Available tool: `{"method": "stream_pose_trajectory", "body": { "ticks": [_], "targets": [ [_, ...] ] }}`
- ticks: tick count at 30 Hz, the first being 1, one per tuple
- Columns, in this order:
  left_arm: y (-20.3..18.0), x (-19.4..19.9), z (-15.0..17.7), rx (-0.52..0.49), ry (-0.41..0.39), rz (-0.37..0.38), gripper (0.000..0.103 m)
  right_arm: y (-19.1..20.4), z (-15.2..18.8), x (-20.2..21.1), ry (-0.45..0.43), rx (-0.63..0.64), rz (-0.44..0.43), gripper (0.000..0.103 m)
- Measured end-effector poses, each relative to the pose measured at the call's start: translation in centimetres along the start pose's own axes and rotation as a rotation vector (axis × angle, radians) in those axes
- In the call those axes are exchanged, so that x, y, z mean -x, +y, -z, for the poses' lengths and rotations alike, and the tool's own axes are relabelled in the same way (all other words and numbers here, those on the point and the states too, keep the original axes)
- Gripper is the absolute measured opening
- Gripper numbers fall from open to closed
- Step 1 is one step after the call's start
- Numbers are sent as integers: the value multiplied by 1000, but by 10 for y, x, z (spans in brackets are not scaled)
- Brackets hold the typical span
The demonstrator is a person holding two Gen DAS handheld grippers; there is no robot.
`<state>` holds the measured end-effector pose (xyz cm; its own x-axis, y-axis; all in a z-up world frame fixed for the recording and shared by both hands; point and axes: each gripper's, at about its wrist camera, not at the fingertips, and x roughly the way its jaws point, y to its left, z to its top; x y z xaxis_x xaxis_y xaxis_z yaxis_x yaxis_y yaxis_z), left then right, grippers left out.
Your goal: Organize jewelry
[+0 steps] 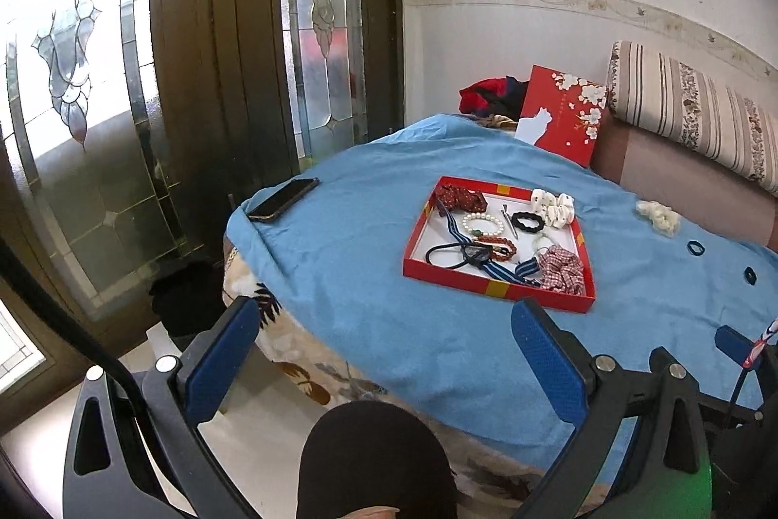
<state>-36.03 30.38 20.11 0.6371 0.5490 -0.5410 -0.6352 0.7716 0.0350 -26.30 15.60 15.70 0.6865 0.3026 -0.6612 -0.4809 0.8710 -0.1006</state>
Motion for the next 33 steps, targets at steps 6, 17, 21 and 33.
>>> {"method": "stream_pose_trajectory", "body": {
  "ticks": [6, 17, 21, 33],
  "targets": [
    [-9, 15, 3, -32, -21, -5, 103, -4, 3, 13, -31, -11, -13, 78],
    [-33, 3, 11, -74, 65, 49, 103, -20, 13, 8, -32, -53, -23, 79],
    [-46, -6, 16, -118, 90, 39, 103, -24, 17, 3, -23, -59, -26, 79],
    [-70, -23, 25, -176, 149, 48, 103, -37, 23, -14, -8, -87, -8, 79]
  ]
}}
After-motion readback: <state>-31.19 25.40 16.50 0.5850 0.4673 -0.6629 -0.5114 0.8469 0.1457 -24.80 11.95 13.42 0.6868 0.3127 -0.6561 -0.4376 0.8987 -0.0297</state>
